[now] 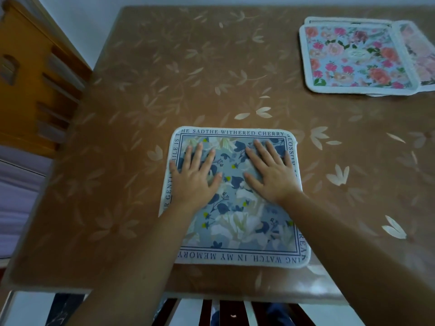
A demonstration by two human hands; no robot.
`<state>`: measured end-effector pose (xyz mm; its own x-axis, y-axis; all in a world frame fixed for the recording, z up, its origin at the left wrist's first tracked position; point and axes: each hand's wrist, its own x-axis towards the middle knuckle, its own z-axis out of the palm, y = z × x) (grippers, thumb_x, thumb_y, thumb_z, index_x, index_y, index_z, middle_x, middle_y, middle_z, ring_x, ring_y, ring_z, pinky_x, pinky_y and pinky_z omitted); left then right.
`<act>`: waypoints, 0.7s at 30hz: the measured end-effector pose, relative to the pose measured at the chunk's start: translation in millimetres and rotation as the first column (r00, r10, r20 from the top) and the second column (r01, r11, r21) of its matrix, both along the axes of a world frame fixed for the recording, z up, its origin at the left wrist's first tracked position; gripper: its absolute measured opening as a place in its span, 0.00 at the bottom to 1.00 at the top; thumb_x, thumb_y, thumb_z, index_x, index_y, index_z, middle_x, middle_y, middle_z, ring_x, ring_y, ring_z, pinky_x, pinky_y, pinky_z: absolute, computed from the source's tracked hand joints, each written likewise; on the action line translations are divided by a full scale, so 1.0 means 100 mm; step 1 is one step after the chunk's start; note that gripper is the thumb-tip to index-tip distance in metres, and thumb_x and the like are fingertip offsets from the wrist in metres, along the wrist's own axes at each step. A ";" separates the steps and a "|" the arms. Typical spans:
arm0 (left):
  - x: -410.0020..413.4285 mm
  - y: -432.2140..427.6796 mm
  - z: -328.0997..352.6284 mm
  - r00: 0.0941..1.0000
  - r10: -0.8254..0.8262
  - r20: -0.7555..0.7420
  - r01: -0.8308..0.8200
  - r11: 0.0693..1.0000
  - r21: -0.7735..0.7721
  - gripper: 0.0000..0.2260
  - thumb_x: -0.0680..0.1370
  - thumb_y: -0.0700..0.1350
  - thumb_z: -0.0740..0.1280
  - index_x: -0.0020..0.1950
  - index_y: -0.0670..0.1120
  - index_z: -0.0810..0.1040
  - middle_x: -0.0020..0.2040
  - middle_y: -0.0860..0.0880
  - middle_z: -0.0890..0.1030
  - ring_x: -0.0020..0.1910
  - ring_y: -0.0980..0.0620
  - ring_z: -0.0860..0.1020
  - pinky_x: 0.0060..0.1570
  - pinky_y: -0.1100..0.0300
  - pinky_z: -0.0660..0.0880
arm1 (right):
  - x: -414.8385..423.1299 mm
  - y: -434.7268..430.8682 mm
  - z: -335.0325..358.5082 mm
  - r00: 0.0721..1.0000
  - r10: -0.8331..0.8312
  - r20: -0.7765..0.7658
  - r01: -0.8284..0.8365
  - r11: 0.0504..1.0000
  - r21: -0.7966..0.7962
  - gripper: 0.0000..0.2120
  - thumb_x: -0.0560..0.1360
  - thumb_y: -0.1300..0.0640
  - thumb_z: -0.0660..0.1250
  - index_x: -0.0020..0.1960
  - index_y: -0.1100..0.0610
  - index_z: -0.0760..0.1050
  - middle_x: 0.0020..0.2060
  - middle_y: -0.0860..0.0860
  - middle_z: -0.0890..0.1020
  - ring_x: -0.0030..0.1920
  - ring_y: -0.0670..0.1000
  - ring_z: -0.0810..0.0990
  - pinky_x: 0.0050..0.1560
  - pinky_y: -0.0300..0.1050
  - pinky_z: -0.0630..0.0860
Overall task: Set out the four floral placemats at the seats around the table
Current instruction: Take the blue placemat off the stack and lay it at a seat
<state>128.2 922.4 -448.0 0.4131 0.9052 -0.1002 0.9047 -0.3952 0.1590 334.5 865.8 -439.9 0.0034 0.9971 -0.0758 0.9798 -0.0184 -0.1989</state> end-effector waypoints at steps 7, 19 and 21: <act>-0.29 -0.35 0.00 0.998 -0.065 -0.015 0.065 0.998 0.014 0.29 0.75 0.65 0.43 0.73 0.57 0.41 0.74 0.51 0.39 0.72 0.51 0.35 0.68 0.38 0.46 | 0.02 -0.59 0.03 1.000 -0.006 0.018 0.006 1.000 -0.021 0.32 0.73 0.34 0.41 0.73 0.45 0.41 0.74 0.48 0.45 0.73 0.51 0.38 0.71 0.56 0.41; -0.56 -1.18 0.01 0.998 -0.046 -0.030 0.046 0.999 -0.005 0.31 0.73 0.68 0.41 0.71 0.57 0.37 0.74 0.49 0.40 0.73 0.47 0.37 0.68 0.40 0.44 | -0.40 -1.51 0.06 0.993 -0.121 -0.013 0.121 0.992 -0.032 0.32 0.72 0.35 0.43 0.72 0.47 0.45 0.73 0.49 0.47 0.73 0.56 0.42 0.68 0.61 0.41; -0.55 -1.27 0.02 0.999 -0.037 -0.024 0.037 0.999 -0.004 0.32 0.72 0.69 0.40 0.72 0.56 0.39 0.74 0.48 0.40 0.73 0.46 0.38 0.68 0.39 0.44 | -0.48 -1.56 0.05 0.989 -0.146 0.012 0.146 0.988 -0.044 0.32 0.72 0.35 0.41 0.72 0.47 0.44 0.73 0.50 0.46 0.72 0.57 0.41 0.68 0.62 0.41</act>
